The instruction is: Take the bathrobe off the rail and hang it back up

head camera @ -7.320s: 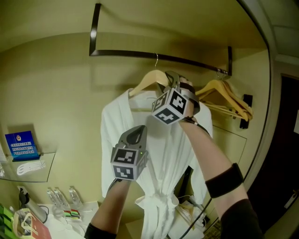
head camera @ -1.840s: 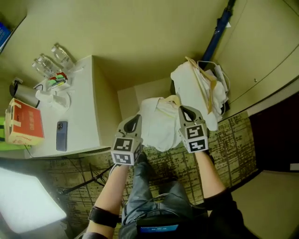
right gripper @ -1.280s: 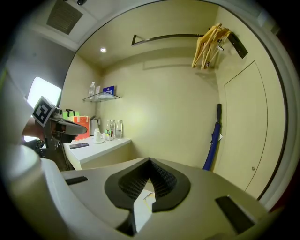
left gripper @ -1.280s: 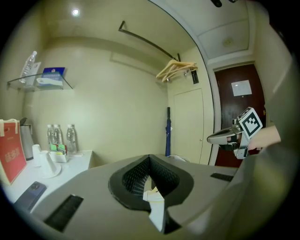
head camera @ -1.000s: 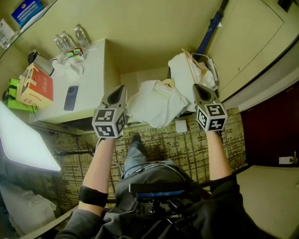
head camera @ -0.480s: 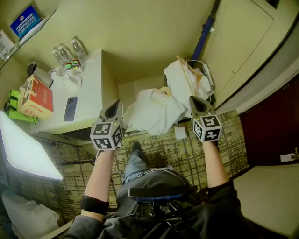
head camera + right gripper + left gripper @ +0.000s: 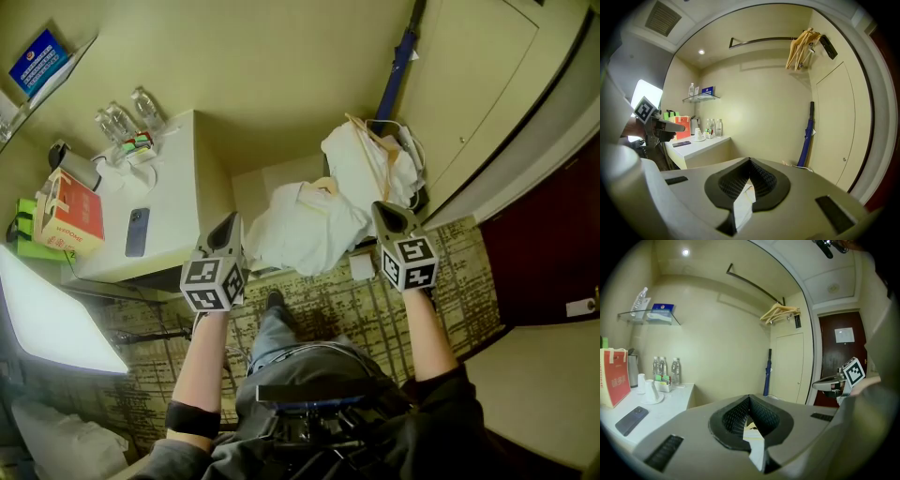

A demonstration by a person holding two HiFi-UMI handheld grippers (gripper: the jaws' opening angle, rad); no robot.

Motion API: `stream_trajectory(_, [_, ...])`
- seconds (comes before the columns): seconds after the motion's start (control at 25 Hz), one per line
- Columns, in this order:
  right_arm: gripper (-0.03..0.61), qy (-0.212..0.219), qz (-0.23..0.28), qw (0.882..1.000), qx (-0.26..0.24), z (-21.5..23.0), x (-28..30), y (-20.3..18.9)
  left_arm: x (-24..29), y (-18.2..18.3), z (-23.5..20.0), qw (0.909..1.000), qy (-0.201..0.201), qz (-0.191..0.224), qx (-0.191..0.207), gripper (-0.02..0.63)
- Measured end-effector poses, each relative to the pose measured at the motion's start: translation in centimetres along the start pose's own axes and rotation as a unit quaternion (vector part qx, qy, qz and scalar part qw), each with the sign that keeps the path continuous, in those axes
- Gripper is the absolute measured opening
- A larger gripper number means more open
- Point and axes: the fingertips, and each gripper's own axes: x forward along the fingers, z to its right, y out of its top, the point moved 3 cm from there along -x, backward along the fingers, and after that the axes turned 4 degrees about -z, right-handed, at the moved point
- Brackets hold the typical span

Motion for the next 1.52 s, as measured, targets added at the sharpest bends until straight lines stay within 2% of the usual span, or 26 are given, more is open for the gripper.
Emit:
stream_trajectory(0.16, [0.021, -0.002, -0.004, 1.000, 0.006, 0.2, 0.1, -0.2, 1.4, -0.2, 0.6, 0.9999, -0.011, -0.008, 0.006, 0.002])
stream_trajectory(0.36, [0.021, -0.013, -0.013, 1.000, 0.020, 0.4, 1.1, -1.3, 4.2, -0.9, 1.2, 0.9982, -0.037, -0.037, 0.031, 0.002])
stream_trajectory(0.6, [0.021, -0.025, -0.029, 0.998, 0.043, 0.8, 3.7, -2.7, 9.5, -2.2, 2.9, 0.9885, -0.098, -0.080, 0.083, 0.069])
stream_trajectory(0.72, [0.021, -0.033, -0.039, 0.997, 0.056, 0.8, 5.8, -3.5, 13.3, -3.8, 2.9, 0.9804, -0.128, -0.100, 0.112, 0.091])
stream_trajectory(0.92, [0.021, -0.057, -0.053, 0.994, 0.073, 1.1, 10.1, -4.5, 20.0, -5.5, 3.4, 0.9615, -0.190, -0.126, 0.154, 0.174])
stream_trajectory(1.08, [0.021, -0.082, -0.050, 0.991, 0.089, 1.5, 14.1, -5.5, 25.2, -6.4, 3.7, 0.9511, -0.211, -0.154, 0.166, 0.242])
stream_trajectory(1.16, [0.021, -0.090, -0.052, 0.990, 0.094, 2.0, 16.5, -6.3, 28.4, -8.1, 3.3, 0.9410, -0.226, -0.162, 0.193, 0.280])
stream_trajectory(1.36, [0.021, -0.095, -0.067, 0.987, 0.112, 3.3, 22.6, -9.6, 34.5, -12.8, 2.7, 0.9230, -0.227, -0.193, 0.244, 0.295])
stream_trajectory(1.52, [0.021, -0.093, -0.069, 0.986, 0.119, 5.2, 27.1, -13.3, 39.7, -18.7, 2.8, 0.9105, -0.219, -0.217, 0.276, 0.310])
